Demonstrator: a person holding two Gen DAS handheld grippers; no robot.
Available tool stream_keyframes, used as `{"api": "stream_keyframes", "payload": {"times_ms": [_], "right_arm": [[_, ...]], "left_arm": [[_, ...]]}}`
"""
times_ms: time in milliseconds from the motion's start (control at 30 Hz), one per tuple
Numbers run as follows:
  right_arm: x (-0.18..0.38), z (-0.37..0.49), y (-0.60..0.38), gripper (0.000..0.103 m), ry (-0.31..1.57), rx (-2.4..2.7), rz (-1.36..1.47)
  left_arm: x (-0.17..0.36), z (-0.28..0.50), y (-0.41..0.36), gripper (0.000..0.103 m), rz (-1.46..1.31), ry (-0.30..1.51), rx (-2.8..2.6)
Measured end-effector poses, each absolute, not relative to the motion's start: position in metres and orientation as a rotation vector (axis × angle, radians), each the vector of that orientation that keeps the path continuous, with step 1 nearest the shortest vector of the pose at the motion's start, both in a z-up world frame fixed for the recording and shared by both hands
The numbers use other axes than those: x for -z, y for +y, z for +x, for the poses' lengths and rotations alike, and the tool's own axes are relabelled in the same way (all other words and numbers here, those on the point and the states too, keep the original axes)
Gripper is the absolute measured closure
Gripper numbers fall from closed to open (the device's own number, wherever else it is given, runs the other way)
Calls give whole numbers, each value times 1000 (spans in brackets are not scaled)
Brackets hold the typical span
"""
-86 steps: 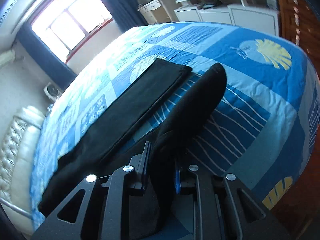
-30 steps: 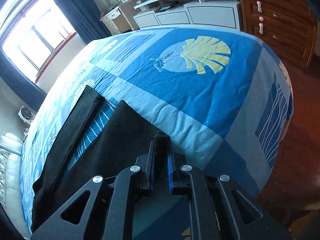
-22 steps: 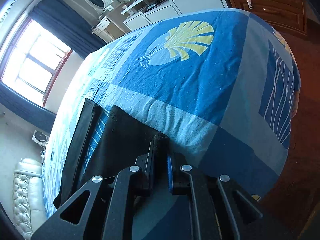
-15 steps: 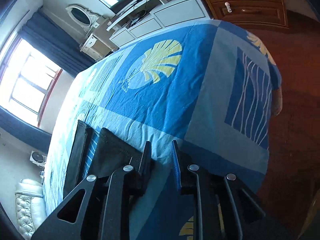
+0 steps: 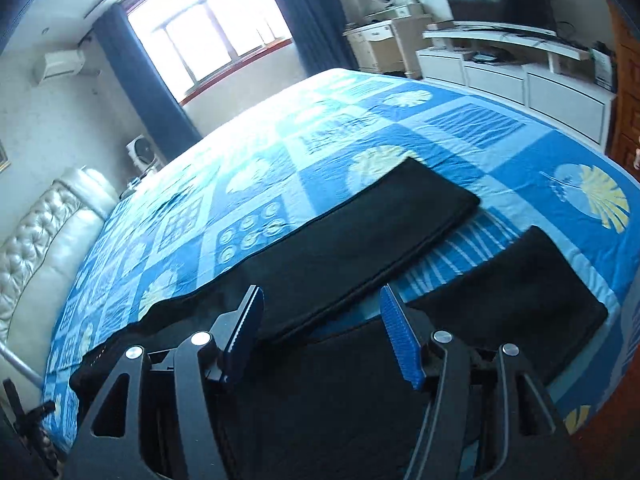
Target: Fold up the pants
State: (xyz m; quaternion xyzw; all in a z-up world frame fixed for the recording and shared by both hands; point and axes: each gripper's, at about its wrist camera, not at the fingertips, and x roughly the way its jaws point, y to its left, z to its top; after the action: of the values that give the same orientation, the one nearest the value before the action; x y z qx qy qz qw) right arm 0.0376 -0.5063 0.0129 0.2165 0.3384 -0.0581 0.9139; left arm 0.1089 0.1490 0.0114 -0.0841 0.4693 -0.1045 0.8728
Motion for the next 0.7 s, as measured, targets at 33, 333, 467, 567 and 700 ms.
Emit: {"api": "stream_keyframes", "payload": {"times_ms": [33,333,467,567,700], "right_arm": [[-14,49,-485,42,710,72,404],[-13,115,-351,36,756,-152,108],[-6,134,-335,36,774,-197,76],[-1,154,-329,36,798,-221,58],[8,192,-328,36,863,-323,87]], "left_arm": [[-9,124,155,2,-186,997,241],[52,253,200,2,-501,1218,389],[73,279,203,2,-603,1244,423],[72,287,200,2,-623,1222,491],[74,294,185,23,-536,1242,530]]}}
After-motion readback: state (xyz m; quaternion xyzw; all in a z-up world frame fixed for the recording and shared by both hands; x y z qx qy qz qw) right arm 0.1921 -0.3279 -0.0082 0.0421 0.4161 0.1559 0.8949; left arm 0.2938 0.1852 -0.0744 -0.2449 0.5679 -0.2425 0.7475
